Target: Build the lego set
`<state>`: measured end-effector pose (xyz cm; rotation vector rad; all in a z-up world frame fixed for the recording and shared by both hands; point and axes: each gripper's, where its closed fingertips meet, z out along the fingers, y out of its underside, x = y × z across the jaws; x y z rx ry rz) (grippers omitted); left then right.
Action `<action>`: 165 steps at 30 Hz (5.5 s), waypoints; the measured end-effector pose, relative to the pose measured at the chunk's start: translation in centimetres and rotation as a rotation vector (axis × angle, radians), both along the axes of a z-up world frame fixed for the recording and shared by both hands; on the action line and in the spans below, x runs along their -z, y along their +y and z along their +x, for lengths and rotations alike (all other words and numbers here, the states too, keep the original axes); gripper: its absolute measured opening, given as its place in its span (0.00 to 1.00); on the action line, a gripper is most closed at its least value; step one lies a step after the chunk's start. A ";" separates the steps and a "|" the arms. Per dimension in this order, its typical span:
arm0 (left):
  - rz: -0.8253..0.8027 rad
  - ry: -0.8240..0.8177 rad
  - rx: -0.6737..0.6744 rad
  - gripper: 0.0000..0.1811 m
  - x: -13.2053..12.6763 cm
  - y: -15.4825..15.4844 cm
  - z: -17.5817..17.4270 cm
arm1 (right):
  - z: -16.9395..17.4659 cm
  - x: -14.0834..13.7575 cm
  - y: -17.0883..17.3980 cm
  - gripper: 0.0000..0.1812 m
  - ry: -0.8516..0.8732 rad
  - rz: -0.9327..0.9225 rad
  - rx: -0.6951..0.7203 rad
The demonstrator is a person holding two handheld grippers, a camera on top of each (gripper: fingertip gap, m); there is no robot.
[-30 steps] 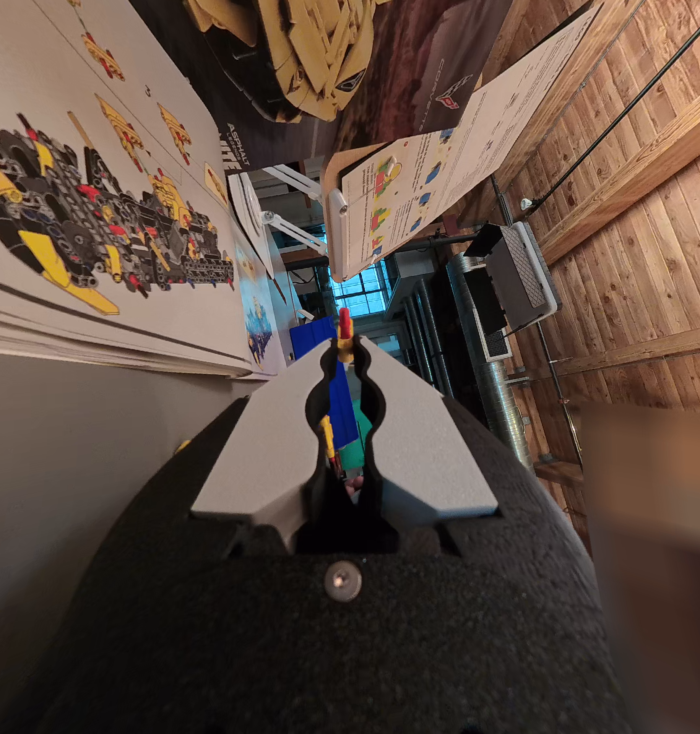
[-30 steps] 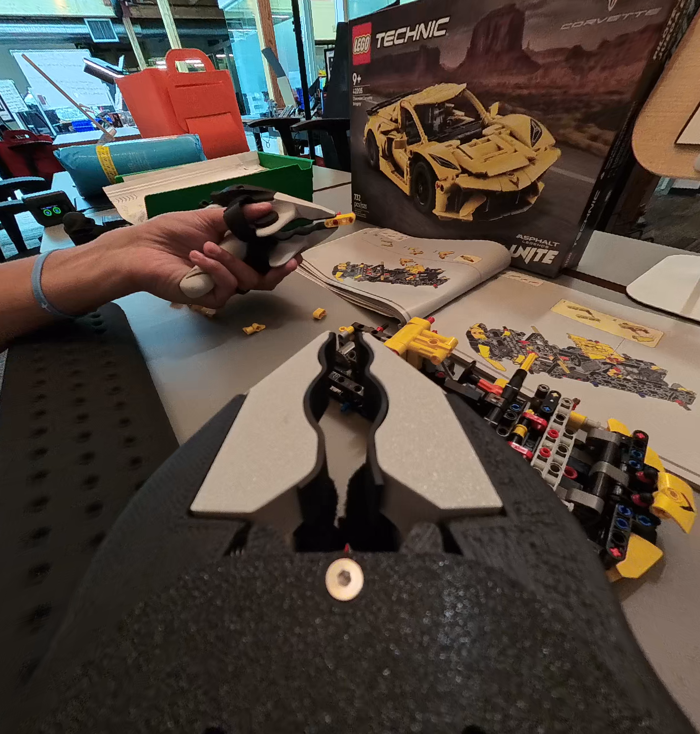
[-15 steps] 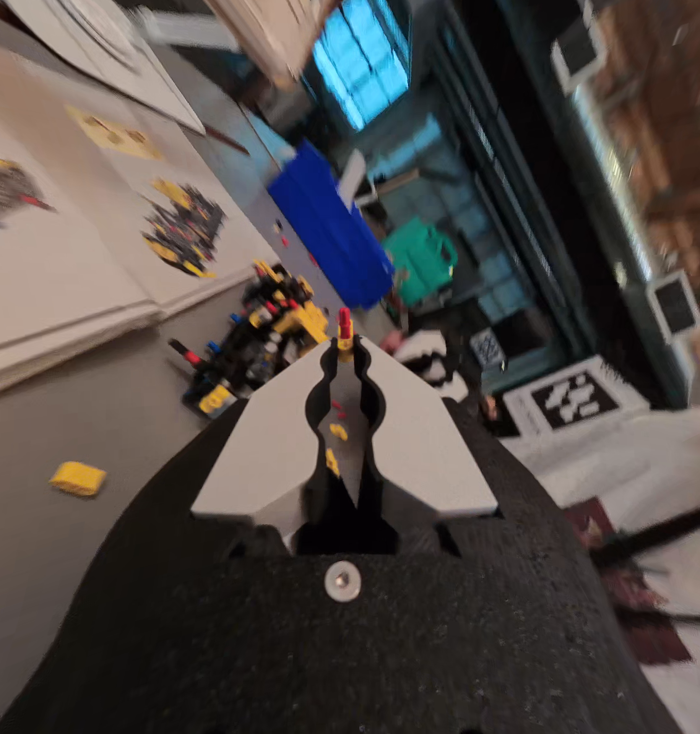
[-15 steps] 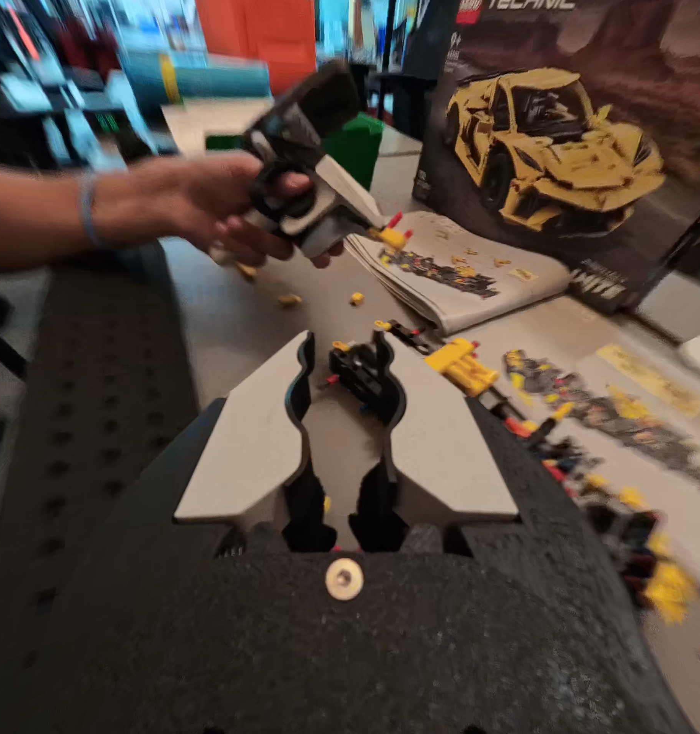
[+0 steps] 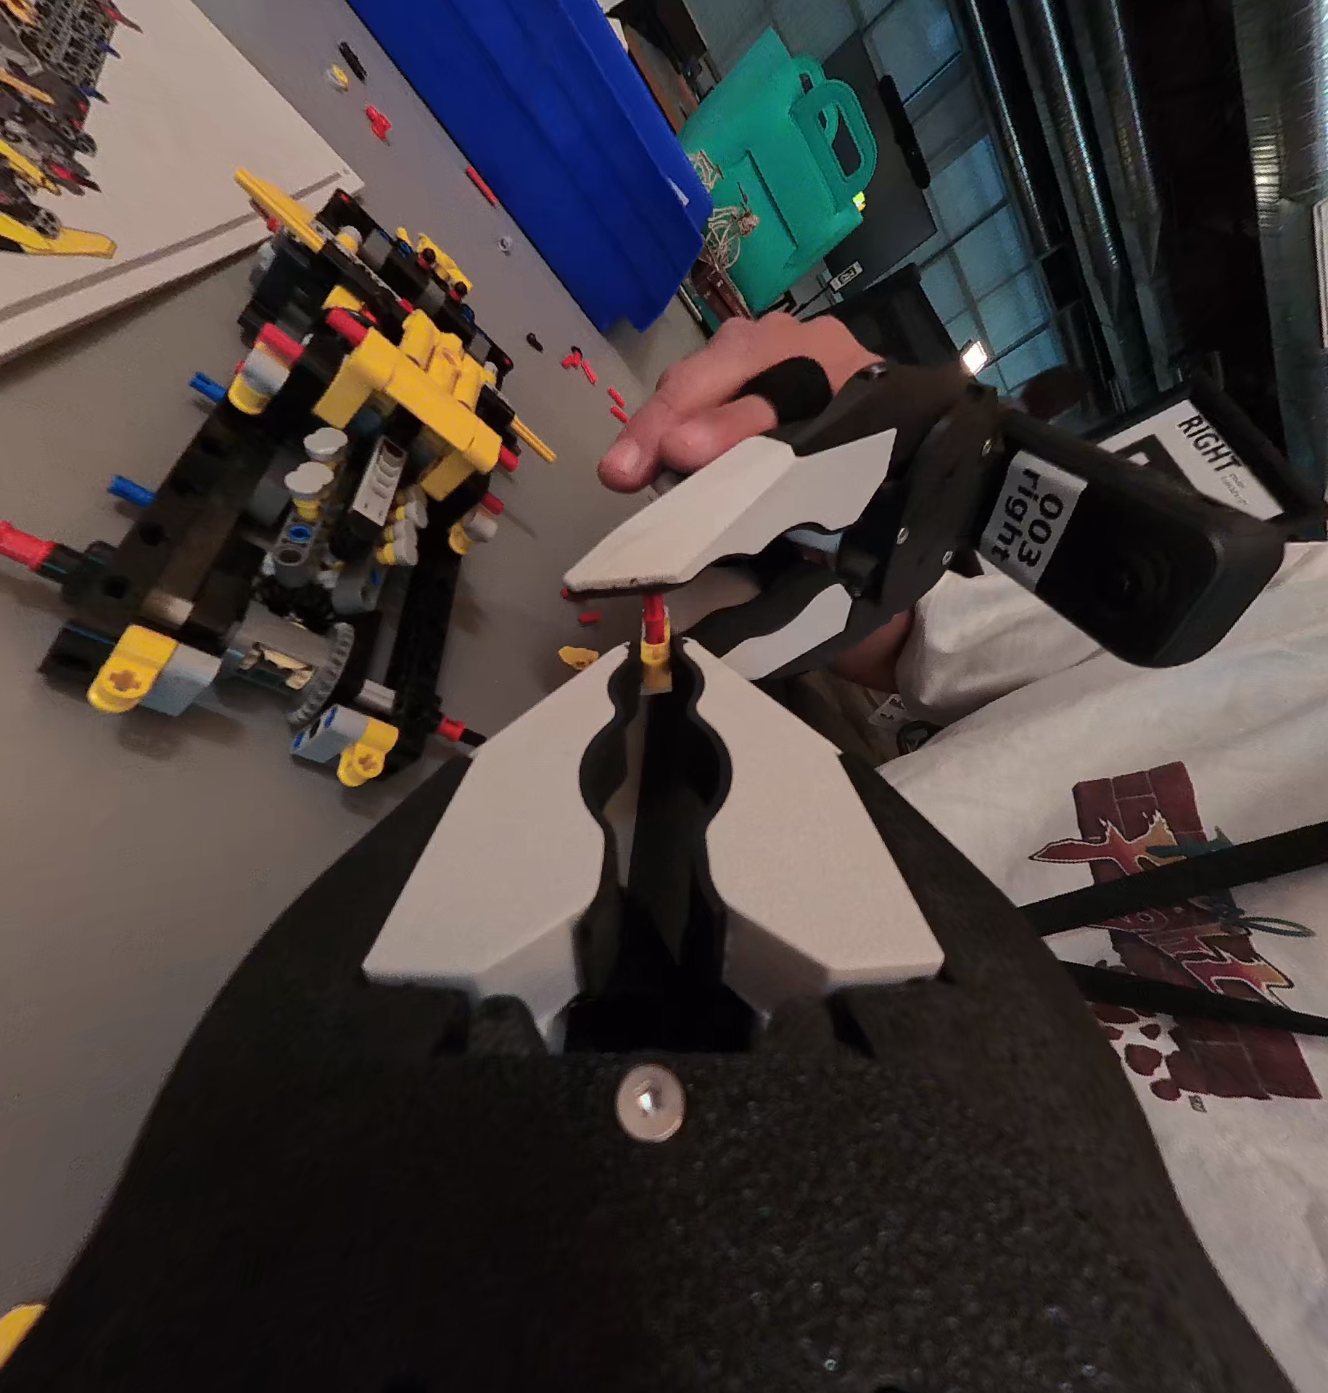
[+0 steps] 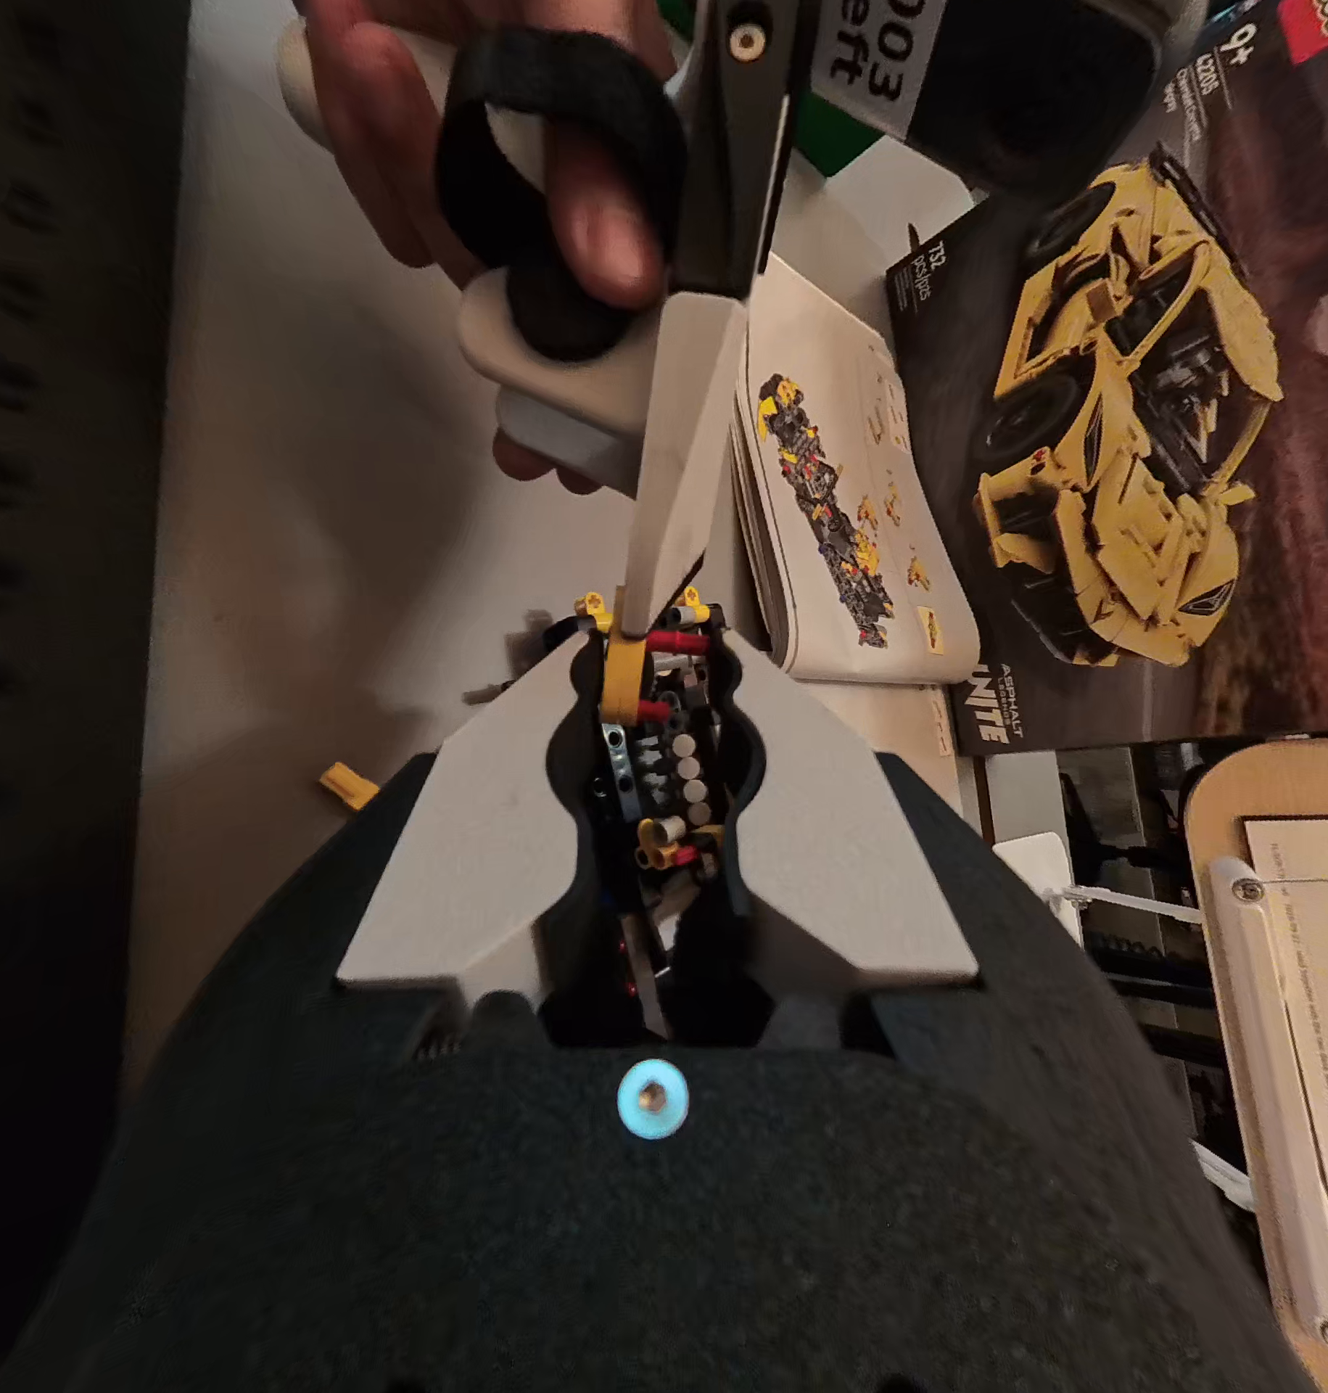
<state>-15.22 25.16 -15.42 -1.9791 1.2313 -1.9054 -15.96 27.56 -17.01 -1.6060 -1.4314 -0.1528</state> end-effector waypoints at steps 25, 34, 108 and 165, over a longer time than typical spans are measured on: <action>1.395 -0.015 0.100 0.03 3.1 0.4 0.1 | 0.5 2.0 -0.5 0.13 0.041 -0.247 -0.007; 1.364 -0.034 0.112 0.05 3.0 0.0 -0.2 | 0.9 2.7 -0.4 0.13 -0.078 -0.211 -0.027; 1.196 -0.037 0.282 0.04 3.5 -1.0 -2.2 | -0.9 1.2 -2.8 0.14 0.307 -0.319 -0.260; 1.019 0.257 -0.453 0.04 1.4 13.7 -5.1 | 4.5 -3.8 3.7 0.07 0.685 -0.204 0.163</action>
